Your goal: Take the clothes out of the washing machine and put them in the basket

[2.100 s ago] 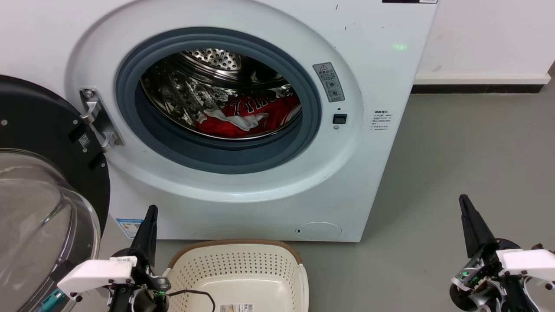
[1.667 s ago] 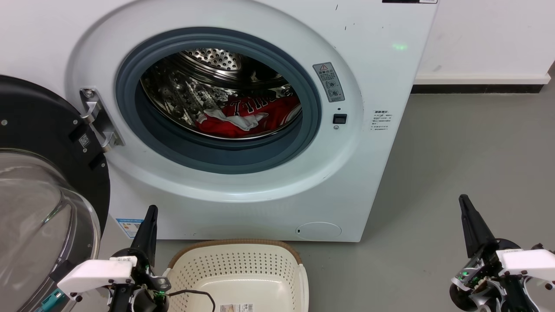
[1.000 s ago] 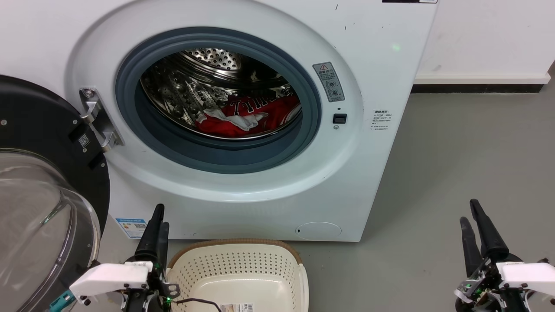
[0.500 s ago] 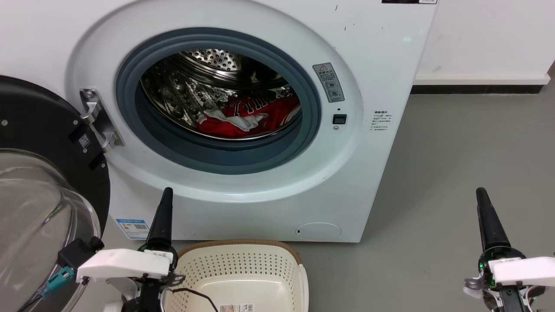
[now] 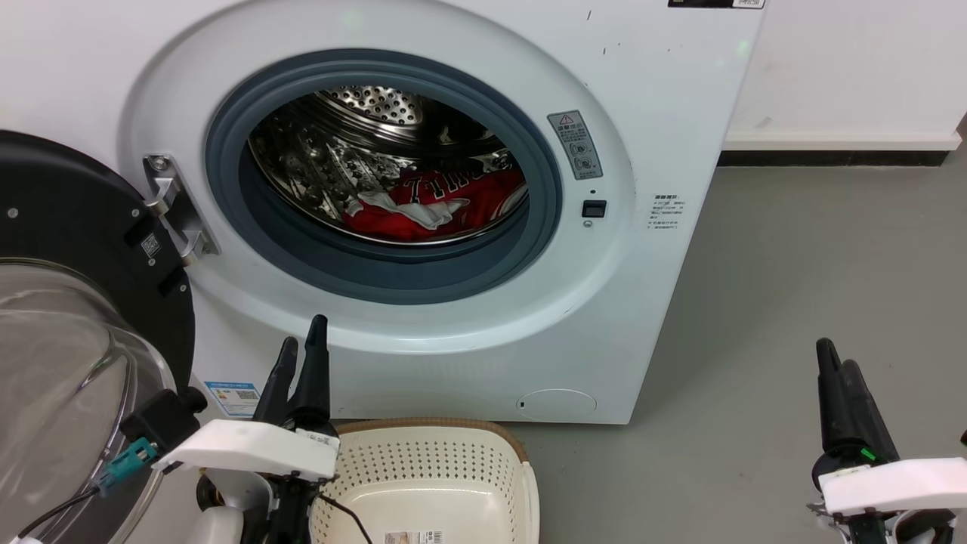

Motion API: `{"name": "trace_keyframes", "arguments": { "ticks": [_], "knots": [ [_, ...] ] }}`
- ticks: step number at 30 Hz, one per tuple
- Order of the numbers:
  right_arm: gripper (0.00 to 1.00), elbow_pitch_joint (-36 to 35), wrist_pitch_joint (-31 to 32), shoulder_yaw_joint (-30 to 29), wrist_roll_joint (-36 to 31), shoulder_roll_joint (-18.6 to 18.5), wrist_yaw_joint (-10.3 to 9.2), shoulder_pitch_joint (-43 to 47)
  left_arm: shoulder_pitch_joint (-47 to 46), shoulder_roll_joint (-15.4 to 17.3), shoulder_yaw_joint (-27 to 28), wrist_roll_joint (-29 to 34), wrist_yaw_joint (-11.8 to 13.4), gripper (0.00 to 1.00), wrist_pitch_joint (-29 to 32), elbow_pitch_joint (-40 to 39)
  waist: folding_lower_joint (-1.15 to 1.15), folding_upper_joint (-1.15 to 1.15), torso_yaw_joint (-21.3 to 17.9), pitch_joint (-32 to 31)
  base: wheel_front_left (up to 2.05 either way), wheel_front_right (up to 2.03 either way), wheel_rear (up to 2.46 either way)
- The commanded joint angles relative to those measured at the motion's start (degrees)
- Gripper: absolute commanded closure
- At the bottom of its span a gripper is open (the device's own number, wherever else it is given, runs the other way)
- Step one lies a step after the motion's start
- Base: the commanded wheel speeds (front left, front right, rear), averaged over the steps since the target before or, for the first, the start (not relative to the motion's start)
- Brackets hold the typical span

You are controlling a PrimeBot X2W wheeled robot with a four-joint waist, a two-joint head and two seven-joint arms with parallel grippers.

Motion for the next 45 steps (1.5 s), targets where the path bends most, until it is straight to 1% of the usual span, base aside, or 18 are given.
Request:
{"name": "trace_keyframes", "arguments": {
  "ticks": [1,3,4,5,8,9,21,31,45],
  "knots": [
    [0.0,-1.17,-0.57,-0.03,-2.41,-0.14,0.02,-0.09,-1.57,0.15,-0.39,2.25,0.23,0.0,-0.63,-0.83,0.0,0.0,0.04,0.01,0.0,0.0,0.0],
    [0.0,-1.19,-0.96,0.01,-4.46,-0.14,0.02,0.04,-1.78,0.15,-0.87,4.74,0.25,0.0,-1.02,-0.71,0.0,0.0,0.1,0.02,0.0,0.0,0.0],
    [0.0,-1.19,-0.96,0.01,-4.46,-0.14,0.02,0.04,-1.78,0.15,-0.87,4.74,0.25,0.0,-1.02,-0.71,0.0,0.0,0.1,0.02,0.0,0.0,0.0],
    [0.0,-1.3,-1.29,0.04,-6.45,-0.13,0.02,0.05,-1.87,0.15,-1.21,6.6,0.42,0.0,-1.38,-0.57,0.0,0.0,0.17,0.03,0.0,0.0,0.0],
    [0.0,-1.33,-1.83,0.08,-9.42,-0.13,0.02,0.28,-1.97,0.16,-1.68,9.13,0.61,0.0,-1.91,-0.27,0.0,0.0,0.3,0.02,0.0,0.0,0.0],
    [0.0,-1.33,-1.83,0.08,-9.42,-0.13,0.02,0.28,-1.97,0.16,-1.68,9.13,0.61,0.0,-1.91,-0.27,0.0,0.0,0.3,0.02,0.0,0.0,0.0],
    [0.0,-0.74,-3.3,0.12,-19.08,-0.12,0.01,1.19,-2.58,0.17,-3.35,17.46,1.53,0.0,-3.93,1.52,0.0,0.0,0.92,0.17,0.0,0.0,0.0],
    [0.0,-1.31,-3.44,-0.39,-26.45,-0.12,0.01,1.57,-3.13,0.18,-4.16,23.92,2.46,0.0,-5.43,2.47,0.0,0.0,1.34,0.33,0.0,0.0,0.0],
    [0.0,-2.0,-3.24,-1.2,-35.29,-0.11,0.01,2.71,-3.59,0.19,-4.82,31.91,2.98,0.0,-7.34,4.25,0.0,0.0,1.76,0.29,0.0,0.0,0.0]
  ]
}}
